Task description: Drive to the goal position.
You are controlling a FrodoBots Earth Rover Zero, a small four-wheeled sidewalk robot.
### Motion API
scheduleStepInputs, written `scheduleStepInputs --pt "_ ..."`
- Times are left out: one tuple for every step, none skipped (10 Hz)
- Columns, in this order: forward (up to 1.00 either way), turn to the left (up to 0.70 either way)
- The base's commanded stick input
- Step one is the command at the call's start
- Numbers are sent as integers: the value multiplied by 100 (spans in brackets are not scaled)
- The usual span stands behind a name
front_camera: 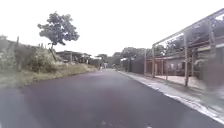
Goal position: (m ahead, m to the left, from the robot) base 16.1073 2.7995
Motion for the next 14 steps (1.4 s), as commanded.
scheduleStepInputs --pt "70 0" --pt "70 0" --pt "70 0" --pt "70 0" --pt "70 0" --pt "70 0" --pt "70 0" --pt "70 0" --pt "70 0" --pt "70 0" --pt "70 0" --pt "70 0" --pt "70 0" --pt "70 0"
